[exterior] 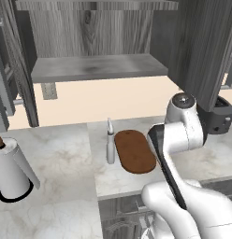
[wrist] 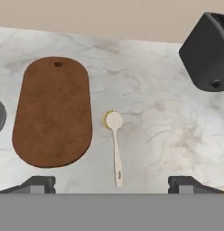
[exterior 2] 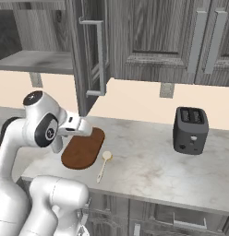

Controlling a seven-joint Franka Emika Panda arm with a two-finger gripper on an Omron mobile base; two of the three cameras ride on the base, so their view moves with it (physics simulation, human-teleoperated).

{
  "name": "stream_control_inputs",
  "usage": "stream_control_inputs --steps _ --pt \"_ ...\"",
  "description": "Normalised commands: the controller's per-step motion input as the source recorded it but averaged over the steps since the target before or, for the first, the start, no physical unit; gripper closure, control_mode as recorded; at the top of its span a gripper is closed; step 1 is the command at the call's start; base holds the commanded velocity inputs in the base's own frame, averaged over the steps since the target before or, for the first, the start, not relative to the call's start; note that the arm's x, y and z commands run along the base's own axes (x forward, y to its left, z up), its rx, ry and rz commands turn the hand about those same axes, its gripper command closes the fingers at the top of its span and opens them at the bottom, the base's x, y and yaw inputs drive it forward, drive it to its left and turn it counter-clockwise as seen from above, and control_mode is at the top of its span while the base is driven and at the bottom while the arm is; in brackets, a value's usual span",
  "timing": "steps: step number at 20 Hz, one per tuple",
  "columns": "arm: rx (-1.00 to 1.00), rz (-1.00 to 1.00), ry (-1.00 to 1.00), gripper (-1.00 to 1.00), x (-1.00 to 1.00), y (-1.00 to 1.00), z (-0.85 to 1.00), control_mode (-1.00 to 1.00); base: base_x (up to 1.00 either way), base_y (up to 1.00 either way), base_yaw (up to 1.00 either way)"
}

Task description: Grab the spray bottle from the cabinet, then place it next to the cutting board for sanitizing. Then grab the dish brush from the countertop next to the sink and place it next to the cutting board.

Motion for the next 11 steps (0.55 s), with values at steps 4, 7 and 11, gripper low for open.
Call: stream_control_inputs --steps 4,7,11 --pt "0.0 0.0 0.0 -1.0 -0.81 0.0 0.8 -1.0 0.0 0.0 0.0" --pt "0.0 0.0 -0.01 -1.0 -0.82 0.0 0.77 -1.0 0.0 0.0 0.0" --pt "0.0 0.0 -0.02 -1.0 -0.64 -0.03 0.66 -1.0 0.0 0.0 0.0"
